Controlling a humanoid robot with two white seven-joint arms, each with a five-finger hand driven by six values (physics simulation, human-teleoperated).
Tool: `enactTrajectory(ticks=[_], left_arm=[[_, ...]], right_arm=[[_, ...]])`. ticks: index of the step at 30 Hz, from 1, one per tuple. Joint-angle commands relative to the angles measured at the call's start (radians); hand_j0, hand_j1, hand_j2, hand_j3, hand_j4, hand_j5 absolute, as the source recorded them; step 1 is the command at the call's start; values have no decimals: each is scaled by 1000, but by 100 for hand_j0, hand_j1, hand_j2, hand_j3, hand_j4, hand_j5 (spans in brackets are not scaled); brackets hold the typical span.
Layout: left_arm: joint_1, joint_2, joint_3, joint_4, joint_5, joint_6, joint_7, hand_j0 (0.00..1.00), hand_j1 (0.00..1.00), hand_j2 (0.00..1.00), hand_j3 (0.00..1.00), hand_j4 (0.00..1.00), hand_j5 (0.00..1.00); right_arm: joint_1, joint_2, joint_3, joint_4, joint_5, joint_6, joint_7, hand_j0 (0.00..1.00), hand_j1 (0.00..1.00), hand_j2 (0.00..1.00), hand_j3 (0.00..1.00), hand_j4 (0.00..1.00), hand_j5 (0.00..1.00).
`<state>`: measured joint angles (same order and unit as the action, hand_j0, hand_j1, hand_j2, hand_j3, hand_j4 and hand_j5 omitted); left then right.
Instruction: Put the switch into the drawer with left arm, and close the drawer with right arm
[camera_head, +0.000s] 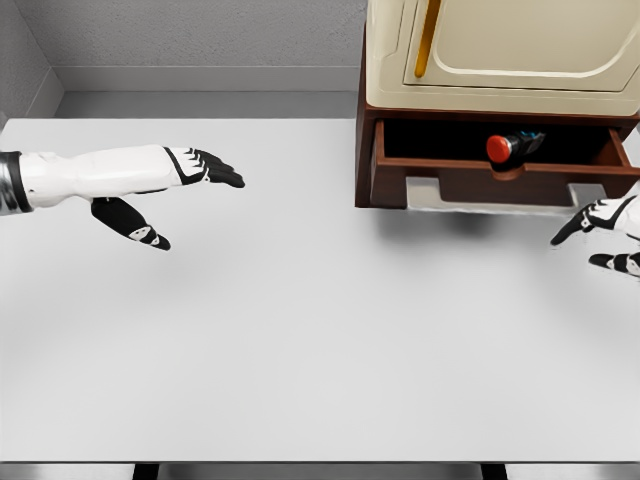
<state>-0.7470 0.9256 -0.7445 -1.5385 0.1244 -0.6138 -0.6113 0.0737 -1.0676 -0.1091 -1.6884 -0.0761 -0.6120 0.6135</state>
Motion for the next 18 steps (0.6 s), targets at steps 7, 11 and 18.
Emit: enactTrajectory(ticks=[7, 11, 18], left_arm=[[0, 1, 1, 0, 7, 3, 0, 100, 100, 100, 100, 100, 100], [0, 1, 1, 0, 7, 3, 0, 100, 100, 100, 100, 100, 100], [0, 1, 1, 0, 7, 3, 0, 100, 100, 100, 100, 100, 100]], right_arm=[[-54, 9, 103, 46, 2, 1, -3, 66, 66, 66, 66, 66, 66], [-81, 14, 114, 47, 2, 1, -3, 66, 66, 66, 66, 66, 66], [-164, 24, 177, 81, 6, 1, -3, 66, 66, 66, 66, 66, 66]])
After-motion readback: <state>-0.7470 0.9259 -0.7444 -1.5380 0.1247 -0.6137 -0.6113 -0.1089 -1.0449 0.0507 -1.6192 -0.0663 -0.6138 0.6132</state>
